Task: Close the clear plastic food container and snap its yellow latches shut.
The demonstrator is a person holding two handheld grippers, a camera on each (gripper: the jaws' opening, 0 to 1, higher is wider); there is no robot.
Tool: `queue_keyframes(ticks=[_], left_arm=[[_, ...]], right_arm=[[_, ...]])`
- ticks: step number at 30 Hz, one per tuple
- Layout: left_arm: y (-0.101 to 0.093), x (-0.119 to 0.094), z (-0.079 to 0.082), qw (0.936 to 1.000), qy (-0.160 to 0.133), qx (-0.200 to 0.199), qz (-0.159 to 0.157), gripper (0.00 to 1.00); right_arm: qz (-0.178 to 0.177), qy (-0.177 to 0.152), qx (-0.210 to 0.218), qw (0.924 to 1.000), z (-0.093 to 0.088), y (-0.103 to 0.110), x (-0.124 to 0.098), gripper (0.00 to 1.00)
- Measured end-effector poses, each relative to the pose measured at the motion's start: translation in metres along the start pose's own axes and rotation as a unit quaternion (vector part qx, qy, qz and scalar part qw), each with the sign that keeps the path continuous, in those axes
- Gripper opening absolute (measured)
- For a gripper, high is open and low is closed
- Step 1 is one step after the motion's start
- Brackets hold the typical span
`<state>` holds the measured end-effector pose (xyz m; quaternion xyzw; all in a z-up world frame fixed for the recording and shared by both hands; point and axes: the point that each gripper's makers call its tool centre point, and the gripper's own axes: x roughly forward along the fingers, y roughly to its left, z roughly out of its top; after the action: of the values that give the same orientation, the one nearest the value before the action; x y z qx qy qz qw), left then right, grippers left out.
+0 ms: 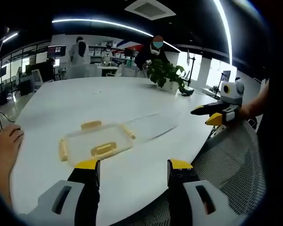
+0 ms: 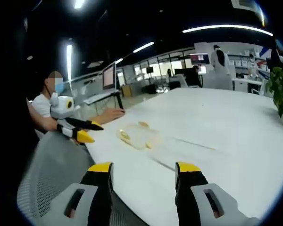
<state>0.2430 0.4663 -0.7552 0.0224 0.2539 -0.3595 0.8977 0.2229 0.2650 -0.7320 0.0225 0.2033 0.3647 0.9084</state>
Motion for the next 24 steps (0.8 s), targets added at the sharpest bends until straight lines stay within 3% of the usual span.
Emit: queue_keyframes(ticks=[7,18,24], left_arm=[[0.001,0.000,0.001,1.0000,-0.002,-0.001,0.003,0.57],[0.001,-0.003,0.015,0.9998,-0.021,0.004,-0.004,0.58],[0.003,-0.003,0.016,0.9996,-0.027,-0.002,-0.001,0.57]], right_arm=[[0.001,-0.001,0.008,1.0000,0.000,-0.001,0.000,0.52],[-0.008,-0.037,0.006,0.9993,0.020,-0.005,-0.005,0.51],[-0.011,-0.038,0.018,0.9991,0.022,-0.008,-0.006,0.51]])
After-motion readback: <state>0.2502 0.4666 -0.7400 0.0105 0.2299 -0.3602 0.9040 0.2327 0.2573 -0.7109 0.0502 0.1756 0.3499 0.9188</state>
